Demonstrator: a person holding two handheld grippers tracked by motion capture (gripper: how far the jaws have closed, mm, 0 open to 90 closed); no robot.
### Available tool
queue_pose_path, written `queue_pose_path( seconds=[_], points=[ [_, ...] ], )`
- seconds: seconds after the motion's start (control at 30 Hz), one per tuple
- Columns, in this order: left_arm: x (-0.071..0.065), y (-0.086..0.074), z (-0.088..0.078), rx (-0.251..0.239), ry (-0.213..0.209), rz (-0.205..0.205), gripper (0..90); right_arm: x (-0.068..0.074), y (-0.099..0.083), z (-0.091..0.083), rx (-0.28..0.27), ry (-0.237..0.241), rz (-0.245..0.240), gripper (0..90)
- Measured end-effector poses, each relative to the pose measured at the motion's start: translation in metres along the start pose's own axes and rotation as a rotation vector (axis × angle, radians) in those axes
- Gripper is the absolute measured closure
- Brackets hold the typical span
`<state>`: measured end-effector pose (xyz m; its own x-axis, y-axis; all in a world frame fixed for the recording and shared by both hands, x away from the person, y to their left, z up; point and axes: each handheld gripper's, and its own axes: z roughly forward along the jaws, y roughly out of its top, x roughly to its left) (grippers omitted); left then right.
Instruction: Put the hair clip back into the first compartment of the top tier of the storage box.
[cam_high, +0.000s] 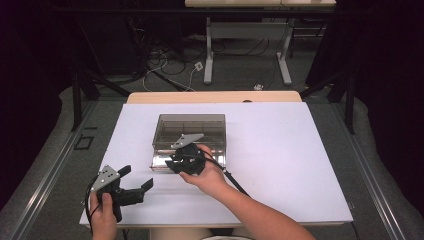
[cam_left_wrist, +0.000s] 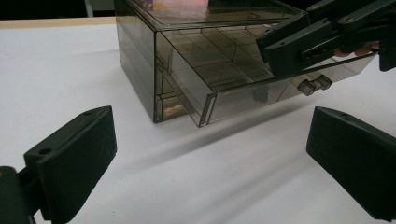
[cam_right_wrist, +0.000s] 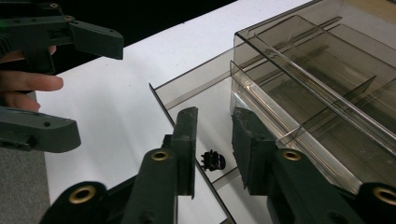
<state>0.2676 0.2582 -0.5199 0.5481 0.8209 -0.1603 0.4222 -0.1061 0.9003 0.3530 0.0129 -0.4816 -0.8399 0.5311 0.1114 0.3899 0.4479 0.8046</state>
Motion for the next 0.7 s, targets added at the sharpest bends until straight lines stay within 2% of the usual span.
queue_pose_path(
  seconds=[0.3,0.57,0.7],
  points=[
    [0.000,0.000,0.000,0.002,0.000,0.004,1.9,-0.002,-0.003,-0.006,-0.025,-0.028,-0.026,59.4],
    [0.000,0.000,0.000,0.005,0.000,0.004,2.0,-0.003,-0.004,-0.012,-0.044,-0.068,-0.075,55.8],
    [0.000,0.000,0.000,0.005,0.000,0.005,2.0,-0.004,-0.006,-0.016,-0.053,-0.057,-0.072,54.2]
  ],
)
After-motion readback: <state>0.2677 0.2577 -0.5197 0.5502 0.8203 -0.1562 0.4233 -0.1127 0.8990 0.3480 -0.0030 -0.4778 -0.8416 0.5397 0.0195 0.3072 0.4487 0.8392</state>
